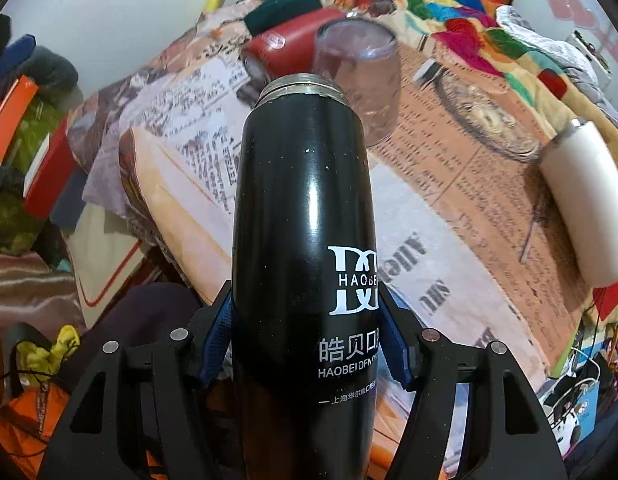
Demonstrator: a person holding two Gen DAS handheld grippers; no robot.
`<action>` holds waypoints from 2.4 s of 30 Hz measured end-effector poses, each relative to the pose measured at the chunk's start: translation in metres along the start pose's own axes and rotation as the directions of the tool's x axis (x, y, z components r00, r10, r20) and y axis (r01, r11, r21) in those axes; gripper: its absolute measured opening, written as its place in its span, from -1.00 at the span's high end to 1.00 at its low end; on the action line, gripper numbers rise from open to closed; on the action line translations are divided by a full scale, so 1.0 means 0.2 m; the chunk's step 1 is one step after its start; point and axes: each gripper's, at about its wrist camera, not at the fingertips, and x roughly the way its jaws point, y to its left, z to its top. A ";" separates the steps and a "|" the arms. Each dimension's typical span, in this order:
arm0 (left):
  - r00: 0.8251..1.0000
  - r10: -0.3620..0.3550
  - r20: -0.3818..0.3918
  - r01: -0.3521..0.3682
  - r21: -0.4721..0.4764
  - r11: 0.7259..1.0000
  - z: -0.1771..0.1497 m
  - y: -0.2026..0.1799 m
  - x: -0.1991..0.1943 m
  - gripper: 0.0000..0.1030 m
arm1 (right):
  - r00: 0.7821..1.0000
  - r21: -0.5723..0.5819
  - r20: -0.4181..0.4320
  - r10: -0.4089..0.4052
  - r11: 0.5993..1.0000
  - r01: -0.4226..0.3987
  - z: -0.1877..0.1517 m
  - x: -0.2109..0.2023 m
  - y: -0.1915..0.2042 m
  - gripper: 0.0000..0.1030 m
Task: Flip cup upright
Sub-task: 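Lift the black thermos off the surface with the right tool, then grasp the thermos with the left tool while the right tool releases it, then rotate the held thermos with the left tool until its opening points up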
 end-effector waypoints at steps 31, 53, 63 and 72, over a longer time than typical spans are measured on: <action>0.870 -0.304 -0.388 0.199 -0.289 0.936 -0.16 -0.12 0.50 -0.81 | 0.997 0.045 0.081 0.004 0.999 -0.007 -0.13 -0.20 -0.12 -0.21; 0.836 -0.201 -0.511 0.017 -0.342 0.940 -0.26 -0.31 0.74 -0.43 | 0.922 0.316 0.364 -0.132 0.949 0.011 -0.47 -0.56 -0.31 -0.22; 0.883 -0.191 -0.430 0.106 -0.213 0.971 -0.18 -0.42 0.58 -0.23 | 0.907 0.351 0.385 -0.169 0.936 0.026 -0.53 -0.58 -0.29 -0.22; 0.957 -0.175 -0.234 0.170 -0.041 0.985 -0.06 -0.51 0.19 -0.23 | 0.892 0.372 0.423 -0.158 0.928 -0.012 -0.51 -0.63 -0.29 -0.22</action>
